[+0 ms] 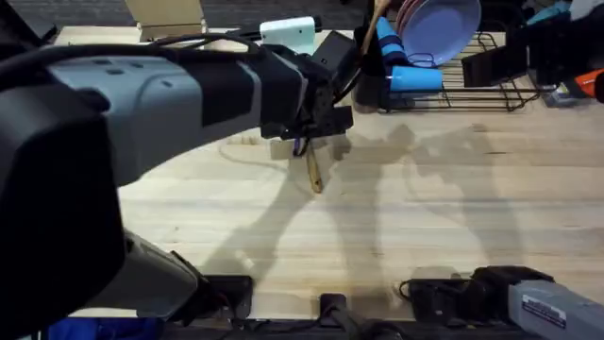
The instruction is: Pick up the spoon on the table one by one and put them onto the rack
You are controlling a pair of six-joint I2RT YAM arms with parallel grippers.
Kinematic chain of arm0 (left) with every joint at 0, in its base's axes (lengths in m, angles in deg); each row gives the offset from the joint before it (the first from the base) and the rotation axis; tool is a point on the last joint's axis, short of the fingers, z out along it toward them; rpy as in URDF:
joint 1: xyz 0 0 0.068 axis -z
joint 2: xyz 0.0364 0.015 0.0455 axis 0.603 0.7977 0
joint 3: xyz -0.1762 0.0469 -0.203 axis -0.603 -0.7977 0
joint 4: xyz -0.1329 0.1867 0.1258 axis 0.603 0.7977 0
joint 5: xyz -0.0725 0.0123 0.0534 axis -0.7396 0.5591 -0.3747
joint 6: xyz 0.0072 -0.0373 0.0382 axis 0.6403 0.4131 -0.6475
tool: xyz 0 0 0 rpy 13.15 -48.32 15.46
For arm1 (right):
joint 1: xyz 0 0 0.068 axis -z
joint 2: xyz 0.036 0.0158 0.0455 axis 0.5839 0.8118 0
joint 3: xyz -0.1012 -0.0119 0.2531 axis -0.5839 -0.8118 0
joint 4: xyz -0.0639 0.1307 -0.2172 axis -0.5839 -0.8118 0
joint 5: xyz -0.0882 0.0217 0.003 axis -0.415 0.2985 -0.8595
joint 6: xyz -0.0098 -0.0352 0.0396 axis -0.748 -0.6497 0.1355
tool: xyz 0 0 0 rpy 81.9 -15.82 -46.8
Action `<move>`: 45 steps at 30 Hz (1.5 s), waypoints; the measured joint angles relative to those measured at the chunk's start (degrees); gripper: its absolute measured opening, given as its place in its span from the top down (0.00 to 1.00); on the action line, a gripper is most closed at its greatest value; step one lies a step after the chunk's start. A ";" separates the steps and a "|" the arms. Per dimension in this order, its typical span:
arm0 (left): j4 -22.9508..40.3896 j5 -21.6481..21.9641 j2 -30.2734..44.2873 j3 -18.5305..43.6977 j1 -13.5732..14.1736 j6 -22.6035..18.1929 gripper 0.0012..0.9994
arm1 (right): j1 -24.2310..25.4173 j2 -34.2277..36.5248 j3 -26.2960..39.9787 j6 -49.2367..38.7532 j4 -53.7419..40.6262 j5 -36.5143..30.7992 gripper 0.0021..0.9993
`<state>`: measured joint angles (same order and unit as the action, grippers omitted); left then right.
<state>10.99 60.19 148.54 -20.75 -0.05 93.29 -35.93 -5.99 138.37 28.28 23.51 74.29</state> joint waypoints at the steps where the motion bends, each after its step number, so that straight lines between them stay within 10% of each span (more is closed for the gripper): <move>1: 0.06 0.01 1.40 0.03 0.02 0.00 0.00 | 0.00 0.02 0.00 0.00 0.00 -0.01 0.01; 16: 1.06 0.82 6.04 1.38 1.84 0.58 0.17 | 0.00 0.00 0.00 0.00 0.00 0.00 0.01; 32: 0.19 0.78 6.35 1.77 2.80 0.84 0.93 | 0.00 0.00 0.00 0.00 -0.02 -0.02 0.01; 45: -0.01 0.82 6.35 1.84 2.80 0.77 0.96 | 0.00 0.02 0.00 0.00 -0.02 -0.02 0.01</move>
<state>10.98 61.01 154.88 -18.91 2.75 94.07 -35.93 -5.97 138.37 28.28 23.49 74.27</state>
